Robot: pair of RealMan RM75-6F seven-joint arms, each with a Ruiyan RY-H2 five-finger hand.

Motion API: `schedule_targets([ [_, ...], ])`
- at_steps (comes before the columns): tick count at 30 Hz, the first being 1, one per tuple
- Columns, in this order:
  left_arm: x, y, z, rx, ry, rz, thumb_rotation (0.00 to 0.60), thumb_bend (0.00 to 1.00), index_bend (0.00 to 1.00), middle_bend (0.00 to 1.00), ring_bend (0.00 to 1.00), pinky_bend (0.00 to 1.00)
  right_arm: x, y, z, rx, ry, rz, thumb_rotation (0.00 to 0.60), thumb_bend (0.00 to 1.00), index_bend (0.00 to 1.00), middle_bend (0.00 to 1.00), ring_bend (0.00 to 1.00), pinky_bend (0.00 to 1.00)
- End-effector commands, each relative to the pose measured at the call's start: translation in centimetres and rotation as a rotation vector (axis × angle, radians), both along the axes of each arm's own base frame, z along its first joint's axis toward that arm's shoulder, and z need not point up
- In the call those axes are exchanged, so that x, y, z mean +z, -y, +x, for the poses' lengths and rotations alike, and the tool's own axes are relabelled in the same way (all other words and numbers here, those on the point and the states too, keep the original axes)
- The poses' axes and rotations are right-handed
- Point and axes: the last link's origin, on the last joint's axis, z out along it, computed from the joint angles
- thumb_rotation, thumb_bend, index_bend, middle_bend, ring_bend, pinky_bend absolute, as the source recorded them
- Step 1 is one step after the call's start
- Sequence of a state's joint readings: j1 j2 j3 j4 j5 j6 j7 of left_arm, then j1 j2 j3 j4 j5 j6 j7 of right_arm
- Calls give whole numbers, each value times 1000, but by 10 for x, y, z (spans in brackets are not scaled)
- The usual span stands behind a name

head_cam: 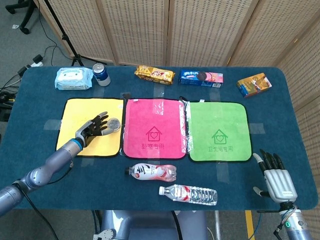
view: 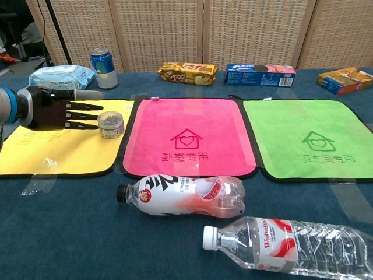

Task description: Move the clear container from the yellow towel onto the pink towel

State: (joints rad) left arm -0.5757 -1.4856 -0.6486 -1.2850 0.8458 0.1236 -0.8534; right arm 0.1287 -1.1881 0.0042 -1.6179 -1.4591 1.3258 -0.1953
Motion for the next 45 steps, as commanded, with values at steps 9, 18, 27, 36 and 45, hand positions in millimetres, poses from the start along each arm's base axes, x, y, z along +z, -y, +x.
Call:
schedule_targets([
  [9,-8,0,8,-12,1,-12,600,176,0,0,0,0,-1,0,-1,-2,-1,7,600,108,31,0,0,0],
  [18,-11,-1,14,-21,1,-18,600,176,0,0,0,0,-3,1,-2,-6,-4,11,600,111,31,0,0,0],
  [27,-15,-1,24,-45,3,-31,600,176,0,0,0,0,-3,1,-2,-6,-5,13,600,109,31,0,0,0],
  [36,-19,-1,36,-71,6,-44,600,175,0,0,0,0,-4,2,-3,-8,-5,18,600,107,31,0,0,0],
  [45,-25,-1,43,-83,4,-55,600,175,0,0,0,0,-3,2,-3,-9,-3,16,600,107,31,0,0,0],
])
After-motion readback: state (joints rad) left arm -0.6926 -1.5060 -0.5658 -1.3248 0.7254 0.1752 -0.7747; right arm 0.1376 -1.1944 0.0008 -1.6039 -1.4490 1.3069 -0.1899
